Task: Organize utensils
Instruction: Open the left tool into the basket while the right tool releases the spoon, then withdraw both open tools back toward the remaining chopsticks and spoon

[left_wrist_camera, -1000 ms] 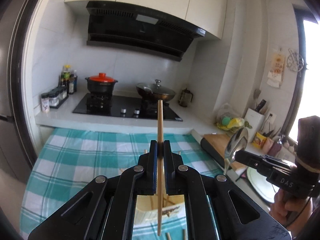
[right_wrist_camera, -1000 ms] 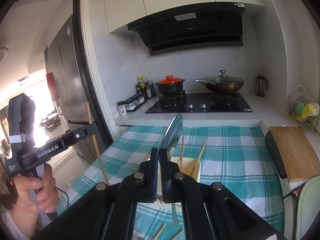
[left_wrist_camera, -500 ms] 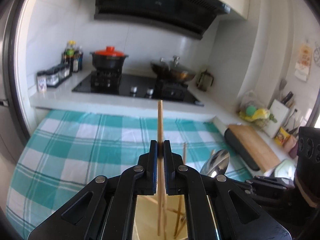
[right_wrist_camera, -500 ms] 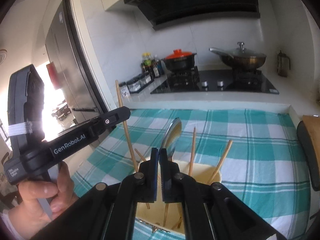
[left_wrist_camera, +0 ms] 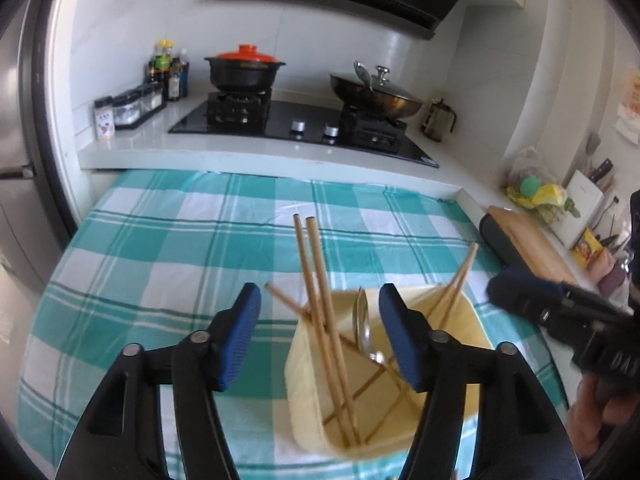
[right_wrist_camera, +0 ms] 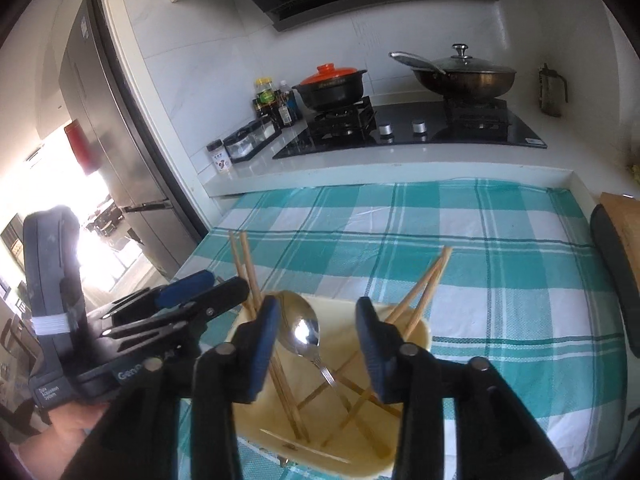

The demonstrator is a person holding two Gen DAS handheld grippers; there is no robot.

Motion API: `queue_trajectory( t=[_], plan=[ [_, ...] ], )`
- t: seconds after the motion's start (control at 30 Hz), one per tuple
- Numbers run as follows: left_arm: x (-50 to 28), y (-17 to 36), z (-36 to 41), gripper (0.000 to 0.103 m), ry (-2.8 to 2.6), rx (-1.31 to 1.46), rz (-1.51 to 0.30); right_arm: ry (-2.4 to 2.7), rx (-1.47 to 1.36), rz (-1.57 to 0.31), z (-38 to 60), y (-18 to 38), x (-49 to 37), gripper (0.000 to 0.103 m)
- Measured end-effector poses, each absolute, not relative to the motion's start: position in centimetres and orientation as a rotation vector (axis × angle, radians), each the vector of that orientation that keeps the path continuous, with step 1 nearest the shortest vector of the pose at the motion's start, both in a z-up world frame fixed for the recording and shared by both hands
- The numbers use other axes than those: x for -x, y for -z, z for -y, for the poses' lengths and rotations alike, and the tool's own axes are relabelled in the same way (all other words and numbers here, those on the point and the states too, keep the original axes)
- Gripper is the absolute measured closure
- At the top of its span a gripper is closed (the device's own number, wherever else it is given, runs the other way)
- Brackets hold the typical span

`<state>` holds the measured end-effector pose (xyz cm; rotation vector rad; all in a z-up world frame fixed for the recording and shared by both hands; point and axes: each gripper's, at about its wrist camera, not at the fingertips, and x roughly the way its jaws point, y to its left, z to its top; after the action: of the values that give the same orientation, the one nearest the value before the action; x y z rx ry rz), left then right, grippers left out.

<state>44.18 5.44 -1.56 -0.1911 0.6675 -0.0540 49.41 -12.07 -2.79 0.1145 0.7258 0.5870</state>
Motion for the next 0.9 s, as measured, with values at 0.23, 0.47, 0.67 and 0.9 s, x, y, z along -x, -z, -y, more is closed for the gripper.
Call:
queue_trajectory(
  t=[0.23, 0.47, 0.67, 0.9],
  plan=[
    [-34.2, 0.1, -4.8, 0.022, -0.026, 0.072, -0.658, -0.497, 0.003, -0.685, 15.9, 0.8, -40.9, 0.047],
    [-26.1, 0.6, -3.0, 0.018, -0.079, 0.017, -0.634, -0.422, 0.081, -0.658, 18.4, 2.4, -30.6, 0.037],
    [-21.6, 0.8, -1.9, 0.014, -0.116, -0.018, -0.599, -0.365, 0.133, -0.646, 17.9, 4.0, -24.5, 0.028],
    [-19.1, 0.8, -1.5, 0.014, -0.131, -0.02, -0.583, -0.339, 0.143, -0.652, 17.6, 5.3, -20.1, 0.027]
  ],
)
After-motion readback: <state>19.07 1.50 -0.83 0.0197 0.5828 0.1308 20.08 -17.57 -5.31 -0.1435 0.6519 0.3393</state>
